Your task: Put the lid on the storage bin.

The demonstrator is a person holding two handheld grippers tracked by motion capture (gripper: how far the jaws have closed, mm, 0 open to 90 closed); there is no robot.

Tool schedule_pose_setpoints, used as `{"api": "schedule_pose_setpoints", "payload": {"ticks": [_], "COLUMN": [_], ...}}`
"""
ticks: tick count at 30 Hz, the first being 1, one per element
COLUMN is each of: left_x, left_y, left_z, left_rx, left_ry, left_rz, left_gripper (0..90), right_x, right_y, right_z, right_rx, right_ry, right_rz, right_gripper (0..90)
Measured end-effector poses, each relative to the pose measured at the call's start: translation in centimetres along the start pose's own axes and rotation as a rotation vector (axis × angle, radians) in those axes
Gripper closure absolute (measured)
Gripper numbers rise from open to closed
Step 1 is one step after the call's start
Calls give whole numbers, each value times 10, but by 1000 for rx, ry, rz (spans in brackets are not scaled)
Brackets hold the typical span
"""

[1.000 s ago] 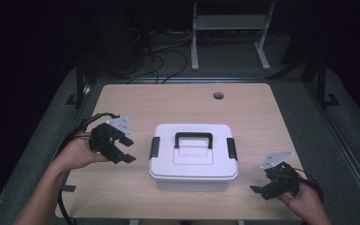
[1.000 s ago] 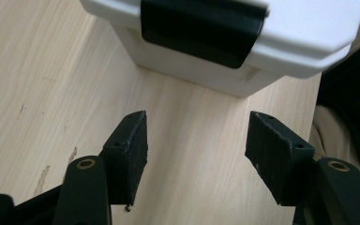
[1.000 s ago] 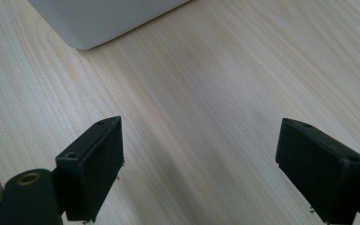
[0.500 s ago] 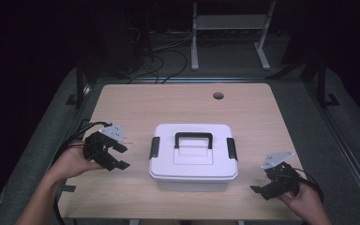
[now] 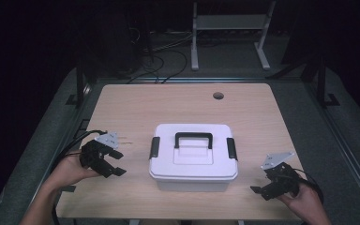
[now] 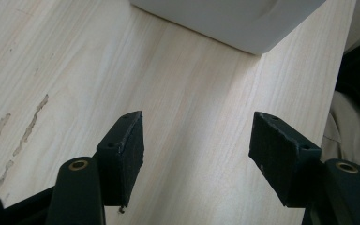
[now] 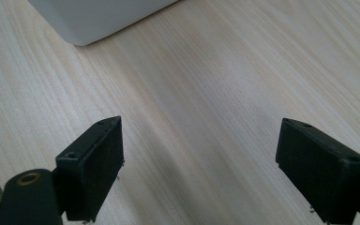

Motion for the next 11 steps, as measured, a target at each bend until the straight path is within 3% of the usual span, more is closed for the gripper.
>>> {"api": "schedule_pose_setpoints", "payload": {"ticks": [11], "left_x": [-23], "left_y": [-1], "left_z": [13], "left_rx": [8], "left_ry": [-15], "left_rz": [-43], "left_gripper": [292], "right_x": [-3], "right_y": [0], "right_z": [-1], "right_rx": [1], "right_ry": [5], "right_rz": [0], "right_gripper": [148]}}
Point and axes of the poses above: each handheld gripper's, and its own axes: z roughly forward along the jaws, x roughly out of its top, y roughly to its right, the point moved 7 cm from there along z, roughly forward along the jaws, and after that the axes turned 6 degrees about x, right-handed, at the moved point
